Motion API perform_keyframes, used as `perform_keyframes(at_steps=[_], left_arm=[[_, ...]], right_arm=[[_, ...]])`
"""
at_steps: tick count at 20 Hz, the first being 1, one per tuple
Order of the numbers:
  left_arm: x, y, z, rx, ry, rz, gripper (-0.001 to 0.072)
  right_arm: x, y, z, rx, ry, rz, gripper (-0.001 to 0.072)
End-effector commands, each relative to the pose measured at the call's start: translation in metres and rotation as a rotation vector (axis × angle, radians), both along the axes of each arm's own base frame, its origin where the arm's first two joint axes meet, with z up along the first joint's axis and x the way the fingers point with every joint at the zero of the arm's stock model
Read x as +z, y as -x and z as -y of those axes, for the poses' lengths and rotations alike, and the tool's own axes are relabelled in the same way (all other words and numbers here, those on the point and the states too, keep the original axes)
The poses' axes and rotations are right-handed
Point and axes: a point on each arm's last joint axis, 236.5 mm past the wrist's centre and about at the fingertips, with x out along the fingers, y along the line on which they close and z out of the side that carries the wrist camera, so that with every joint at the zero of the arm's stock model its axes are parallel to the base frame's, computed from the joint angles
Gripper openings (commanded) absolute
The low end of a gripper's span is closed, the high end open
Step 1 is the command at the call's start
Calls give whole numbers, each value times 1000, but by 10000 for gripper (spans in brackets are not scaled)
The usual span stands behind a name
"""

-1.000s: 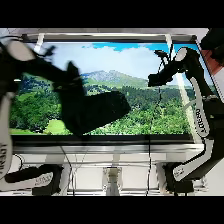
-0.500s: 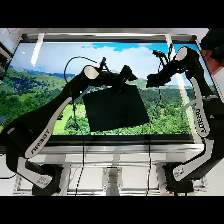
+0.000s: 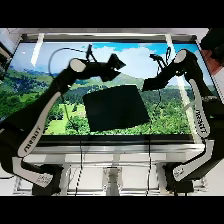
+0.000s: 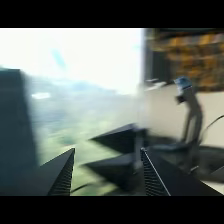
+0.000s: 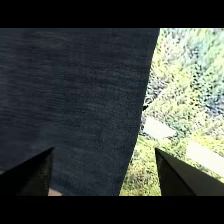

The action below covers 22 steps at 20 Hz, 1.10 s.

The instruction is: Fold the clothes and pants, and hang the long-sleeved shirts on hangers.

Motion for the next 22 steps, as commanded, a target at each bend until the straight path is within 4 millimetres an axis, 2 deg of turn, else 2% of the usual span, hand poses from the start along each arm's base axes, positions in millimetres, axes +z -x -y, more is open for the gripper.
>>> perform_keyframes(at_steps=[1,3,4,5,6,8,10,12,17,20,22], left_arm=[[-63,29,-104,-82,-432,-147,474],[-97,59,-186,-95,-767,-298,475],[-102,70,-219,-101,-903,-349,474],[-102,78,-245,-99,-1006,-383,474],[-101,82,-261,-106,-1073,-395,474],[-98,83,-268,-152,-1106,-374,474],[-99,82,-274,-159,-1114,-373,474],[-100,83,-286,-141,-1121,-402,474],[-119,110,-316,-170,-1130,-542,474],[-128,118,-318,-197,-1135,-565,473],[-130,115,-318,-204,-1136,-549,473]], right_arm=[[-35,6,-1,-22,13,-26,662],[-56,12,-15,-3,19,-49,662],[-63,12,-23,6,23,-41,662],[-70,9,-33,19,25,-27,661],[-76,7,-43,32,30,-14,659],[-89,5,-55,66,60,7,560],[-97,4,-55,71,100,12,560],[-100,-1,-38,46,159,23,560],[-100,-5,-27,17,154,20,571],[-98,-7,-19,33,184,24,590],[-87,-13,-13,30,188,34,600]])
